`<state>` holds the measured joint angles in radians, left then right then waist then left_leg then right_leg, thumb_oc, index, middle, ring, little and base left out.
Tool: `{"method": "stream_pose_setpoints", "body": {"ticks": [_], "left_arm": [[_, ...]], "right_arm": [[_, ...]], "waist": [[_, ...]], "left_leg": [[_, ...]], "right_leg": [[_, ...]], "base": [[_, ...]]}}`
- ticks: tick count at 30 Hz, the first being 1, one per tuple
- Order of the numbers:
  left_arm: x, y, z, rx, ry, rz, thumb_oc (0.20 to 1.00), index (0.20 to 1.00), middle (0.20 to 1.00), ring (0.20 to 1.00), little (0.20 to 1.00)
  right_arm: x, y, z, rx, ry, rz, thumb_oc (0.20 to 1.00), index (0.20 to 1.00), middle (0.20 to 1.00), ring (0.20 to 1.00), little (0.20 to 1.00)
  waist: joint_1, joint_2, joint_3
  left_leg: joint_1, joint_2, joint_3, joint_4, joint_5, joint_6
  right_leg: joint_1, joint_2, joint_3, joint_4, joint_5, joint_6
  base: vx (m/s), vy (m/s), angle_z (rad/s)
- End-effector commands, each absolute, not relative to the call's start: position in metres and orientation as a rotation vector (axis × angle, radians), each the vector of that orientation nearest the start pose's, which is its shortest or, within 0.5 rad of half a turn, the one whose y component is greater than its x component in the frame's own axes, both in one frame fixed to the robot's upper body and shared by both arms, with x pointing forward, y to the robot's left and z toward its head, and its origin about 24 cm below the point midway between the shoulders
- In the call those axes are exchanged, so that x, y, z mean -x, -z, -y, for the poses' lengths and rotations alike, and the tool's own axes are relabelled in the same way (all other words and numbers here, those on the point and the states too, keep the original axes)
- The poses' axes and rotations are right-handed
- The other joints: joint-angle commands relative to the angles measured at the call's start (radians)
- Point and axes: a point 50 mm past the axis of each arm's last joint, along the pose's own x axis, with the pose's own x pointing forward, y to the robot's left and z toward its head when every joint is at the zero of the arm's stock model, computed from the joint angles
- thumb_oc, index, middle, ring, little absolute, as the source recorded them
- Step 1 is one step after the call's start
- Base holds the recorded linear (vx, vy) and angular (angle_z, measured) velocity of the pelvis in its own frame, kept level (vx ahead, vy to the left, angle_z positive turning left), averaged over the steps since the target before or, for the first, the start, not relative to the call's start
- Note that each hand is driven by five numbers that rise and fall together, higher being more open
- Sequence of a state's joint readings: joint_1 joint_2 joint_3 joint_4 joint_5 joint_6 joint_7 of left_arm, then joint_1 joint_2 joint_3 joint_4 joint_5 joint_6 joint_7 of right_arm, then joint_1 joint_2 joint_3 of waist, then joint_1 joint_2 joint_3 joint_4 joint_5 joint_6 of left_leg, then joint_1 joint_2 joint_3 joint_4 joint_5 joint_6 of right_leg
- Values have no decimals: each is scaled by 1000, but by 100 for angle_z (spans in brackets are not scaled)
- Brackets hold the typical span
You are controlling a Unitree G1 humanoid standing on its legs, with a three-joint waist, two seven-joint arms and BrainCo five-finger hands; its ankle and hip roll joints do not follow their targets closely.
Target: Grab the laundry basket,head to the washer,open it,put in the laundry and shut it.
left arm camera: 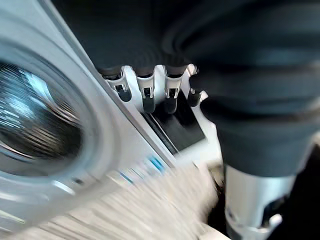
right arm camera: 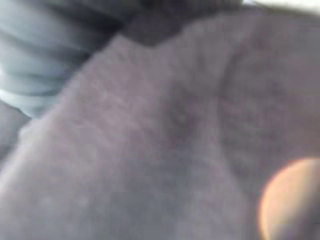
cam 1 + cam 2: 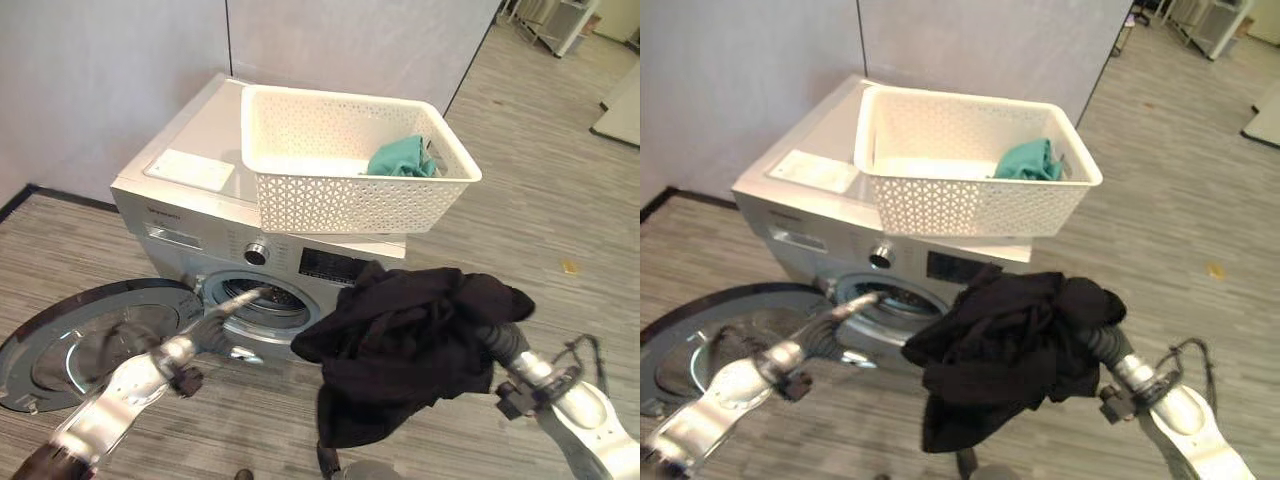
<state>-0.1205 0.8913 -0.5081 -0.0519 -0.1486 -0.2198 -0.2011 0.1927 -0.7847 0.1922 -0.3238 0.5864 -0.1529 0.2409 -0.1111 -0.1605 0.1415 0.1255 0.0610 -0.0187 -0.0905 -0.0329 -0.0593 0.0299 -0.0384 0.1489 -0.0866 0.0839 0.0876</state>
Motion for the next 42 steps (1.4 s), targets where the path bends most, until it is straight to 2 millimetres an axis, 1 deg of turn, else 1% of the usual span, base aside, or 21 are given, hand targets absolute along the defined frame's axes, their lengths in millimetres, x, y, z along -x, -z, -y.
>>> {"method": "stream_pose_setpoints", "body": {"ticks": [1, 6, 8, 9, 10, 11, 12, 13, 16, 18, 20, 21, 24, 26, 29, 32, 34, 35, 37, 40, 42], "left_arm": [[-248, -73, -166, -773, 798, 154, 1000, 1000, 1000, 1000, 1000], [-252, -77, -132, -706, 881, 236, 1000, 1000, 1000, 1000, 1000], [-251, -78, -130, -695, 894, 245, 1000, 1000, 1000, 1000, 1000], [-246, -84, -127, -677, 926, 272, 1000, 1000, 1000, 1000, 1000], [-246, -85, -128, -677, 925, 271, 1000, 1000, 1000, 1000, 1000], [-241, -90, -130, -661, 939, 279, 1000, 1000, 1000, 1000, 1000], [-241, -90, -131, -661, 938, 278, 1000, 1000, 1000, 1000, 1000], [-238, -94, -133, -635, 942, 276, 1000, 1000, 1000, 1000, 1000], [-237, -95, -134, -601, 934, 263, 1000, 1000, 1000, 1000, 1000], [-237, -93, -131, -570, 938, 250, 1000, 1000, 1000, 1000, 1000], [-236, -93, -121, -500, 948, 254, 1000, 1000, 1000, 1000, 1000], [-236, -93, -121, -500, 948, 254, 1000, 1000, 1000, 1000, 1000], [-232, -92, -109, -373, 938, 247, 1000, 1000, 1000, 1000, 1000], [-231, -91, -106, -355, 942, 242, 1000, 1000, 1000, 1000, 1000], [-235, -82, -93, -332, 932, 224, 1000, 1000, 1000, 1000, 1000], [-239, -79, -85, -340, 931, 223, 1000, 1000, 1000, 1000, 1000], [-242, -79, -75, -309, 937, 228, 1000, 1000, 1000, 1000, 1000], [-242, -80, -75, -309, 938, 229, 1000, 1000, 1000, 1000, 1000], [-241, -80, -66, -253, 955, 221, 1000, 1000, 1000, 1000, 1000], [-242, -78, -60, -265, 969, 211, 1000, 1000, 1000, 1000, 1000], [-244, -73, -57, -259, 964, 188, 1000, 1000, 1000, 1000, 1000]], "right_arm": [[-224, -128, 196, 106, -539, 252, 200, 200, 200, 200, 200], [-239, -116, 189, 106, -512, 221, 200, 200, 200, 200, 200], [-242, -114, 190, 131, -496, 210, 200, 200, 200, 200, 200], [-246, -109, 198, 173, -462, 185, 200, 200, 200, 200, 200], [-247, -109, 198, 172, -463, 185, 200, 200, 200, 200, 200], [-252, -104, 208, 221, -410, 155, 200, 200, 200, 200, 200], [-253, -104, 208, 221, -411, 156, 200, 200, 200, 200, 200], [-259, -100, 214, 252, -369, 135, 200, 200, 200, 200, 200], [-264, -99, 214, 258, -351, 136, 200, 200, 200, 200, 200], [-267, -97, 209, 241, -352, 138, 200, 200, 200, 200, 200], [-273, -92, 198, 215, -355, 139, 200, 200, 200, 200, 200], [-273, -92, 198, 216, -355, 139, 200, 200, 200, 200, 200], [-284, -87, 186, 201, -340, 128, 200, 200, 200, 200, 200], [-287, -85, 183, 196, -333, 124, 200, 200, 200, 200, 200], [-296, -86, 169, 138, -317, 137, 200, 200, 200, 200, 200], [-299, -87, 165, 121, -305, 141, 200, 200, 200, 200, 200], [-303, -84, 163, 75, -275, 128, 200, 200, 200, 200, 200], [-303, -84, 163, 75, -275, 129, 200, 200, 200, 200, 200], [-306, -78, 162, 48, -245, 107, 200, 200, 200, 200, 200], [-307, -77, 160, 28, -232, 101, 200, 200, 200, 200, 200], [-308, -78, 156, 23, -237, 104, 200, 200, 200, 200, 200]], "waist": [[45, 11, 19], [63, 14, 40], [65, 14, 43], [73, 18, 45], [72, 17, 45], [83, 22, 48], [81, 21, 48], [88, 27, 51], [95, 33, 59], [97, 37, 67], [106, 43, 76], [105, 43, 76], [119, 53, 91], [121, 56, 93], [124, 63, 101], [124, 67, 104], [122, 73, 107], [122, 73, 107], [122, 78, 110], [121, 81, 110], [117, 83, 112]], "left_leg": [[44, -7, 7, 139, -188, 54], [14, -23, -10, 158, -187, 57], [5, -27, -14, 163, -186, 57], [-6, -33, -20, 170, -186, 58], [-7, -34, -21, 172, -186, 58], [-15, -39, -26, 175, -185, 59], [-16, -39, -27, 176, -186, 59], [-25, -44, -32, 180, -184, 60], [-38, -48, -39, 185, -181, 60], [-50, -52, -47, 191, -178, 60], [-63, -57, -56, 196, -175, 60], [-64, -57, -56, 196, -175, 60], [-80, -60, -67, 201, -170, 60], [-84, -61, -70, 200, -169, 60], [-100, -62, -76, 203, -163, 59], [-108, -61, -79, 204, -160, 58], [-118, -61, -84, 200, -155, 57], [-118, -61, -84, 200, -155, 57], [-124, -59, -87, 197, -150, 56], [-128, -58, -87, 193, -148, 56], [-128, -56, -88, 189, -146, 56]], "right_leg": [[-165, -108, -40, 125, 14, 123], [-167, -126, -51, 111, 24, 121], [-168, -130, -55, 108, 26, 121], [-168, -137, -59, 104, 29, 120], [-169, -138, -59, 104, 29, 121], [-169, -146, -68, 101, 32, 120], [-169, -146, -69, 101, 32, 120], [-169, -152, -73, 99, 34, 119], [-171, -158, -80, 99, 34, 116], [-175, -162, -85, 103, 34, 114], [-175, -169, -96, 101, 34, 113], [-175, -170, -96, 101, 34, 113], [-178, -174, -103, 99, 35, 108], [-180, -174, -104, 98, 35, 107], [-186, -174, -106, 99, 33, 103], [-191, -174, -108, 102, 32, 101], [-197, -172, -111, 103, 29, 97], [-197, -172, -111, 103, 29, 97], [-200, -171, -112, 101, 29, 95], [-203, -169, -111, 101, 27, 94], [-206, -167, -109, 101, 26, 93]], "base": [[-20, 1, 5], [-31, -10, 10], [-23, -14, 9], [-16, -14, 11], [-14, -19, 13], [-7, -9, 13], [-15, -15, 17], [-17, -11, 18], [-21, -8, 11], [-29, -12, 16], [-15, -33, 25], [-16, -42, 14], [-23, -39, 14], [-16, -26, 18], [-12, -38, 1], [-5, -14, 0], [-11, -36, 2], [-5, -18, 5], [-9, -24, 15], [0, -15, 11], [0, 0, 0]]}}
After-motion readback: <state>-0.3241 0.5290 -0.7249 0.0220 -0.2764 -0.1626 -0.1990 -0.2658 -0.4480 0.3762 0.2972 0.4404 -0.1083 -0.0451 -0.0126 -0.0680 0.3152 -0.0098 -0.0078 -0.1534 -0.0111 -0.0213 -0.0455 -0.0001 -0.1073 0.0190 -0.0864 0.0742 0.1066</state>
